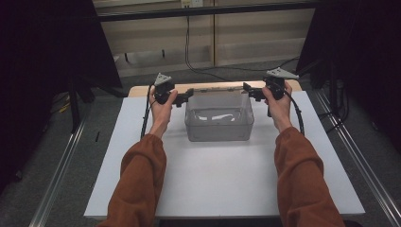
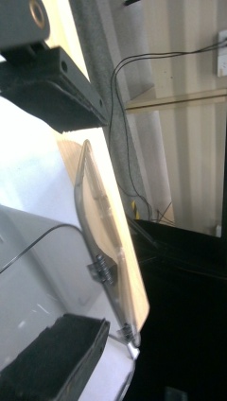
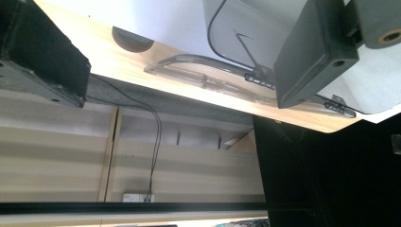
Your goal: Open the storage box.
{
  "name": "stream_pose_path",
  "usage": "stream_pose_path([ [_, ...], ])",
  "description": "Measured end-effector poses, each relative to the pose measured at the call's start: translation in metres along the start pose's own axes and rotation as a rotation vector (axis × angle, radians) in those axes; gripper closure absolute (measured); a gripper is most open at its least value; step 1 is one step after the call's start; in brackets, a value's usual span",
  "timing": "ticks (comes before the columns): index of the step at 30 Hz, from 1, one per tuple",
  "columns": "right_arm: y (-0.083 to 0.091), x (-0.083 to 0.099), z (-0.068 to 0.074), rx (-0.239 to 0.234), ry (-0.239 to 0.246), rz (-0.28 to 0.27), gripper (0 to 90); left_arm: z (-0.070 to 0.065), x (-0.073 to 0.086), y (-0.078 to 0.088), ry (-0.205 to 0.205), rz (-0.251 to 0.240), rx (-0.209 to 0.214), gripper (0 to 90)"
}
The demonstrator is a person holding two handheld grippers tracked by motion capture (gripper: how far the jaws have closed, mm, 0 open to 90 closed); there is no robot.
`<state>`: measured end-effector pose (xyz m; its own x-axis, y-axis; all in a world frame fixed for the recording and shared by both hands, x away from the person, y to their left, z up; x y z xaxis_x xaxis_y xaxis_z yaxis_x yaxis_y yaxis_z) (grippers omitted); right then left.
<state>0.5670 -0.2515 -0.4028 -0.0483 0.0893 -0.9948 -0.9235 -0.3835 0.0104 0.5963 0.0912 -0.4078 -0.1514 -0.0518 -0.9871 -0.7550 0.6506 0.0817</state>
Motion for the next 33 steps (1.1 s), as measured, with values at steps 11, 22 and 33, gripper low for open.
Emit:
stream_pose_path([
  [11,0.020,-0.001,0.011,0.005,0.027,-0.035,3.2,-0.012,-0.003,0.018,-0.027,-0.055,0.006,3.9],
  [22,0.037,0.003,0.029,-0.017,0.047,-0.056,0.1,-0.018,-0.002,0.040,-0.017,-0.103,0.020,4.2],
  [33,0.056,0.001,0.042,-0.013,0.074,-0.082,0.0,-0.028,0.000,0.061,-0.032,-0.135,0.018,4.3],
])
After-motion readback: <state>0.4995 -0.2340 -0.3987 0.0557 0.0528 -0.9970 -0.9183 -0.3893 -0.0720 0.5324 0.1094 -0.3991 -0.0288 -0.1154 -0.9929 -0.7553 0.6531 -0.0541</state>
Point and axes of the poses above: each handheld gripper's, and its own axes: y roughly backward along the jaws, x roughly out of its underside, z roughly to its left, the point moved 4 cm from there along -y, roughly forward along the jaws, and after that the axes turned 15 degrees about -z, right-handed, at the moved point
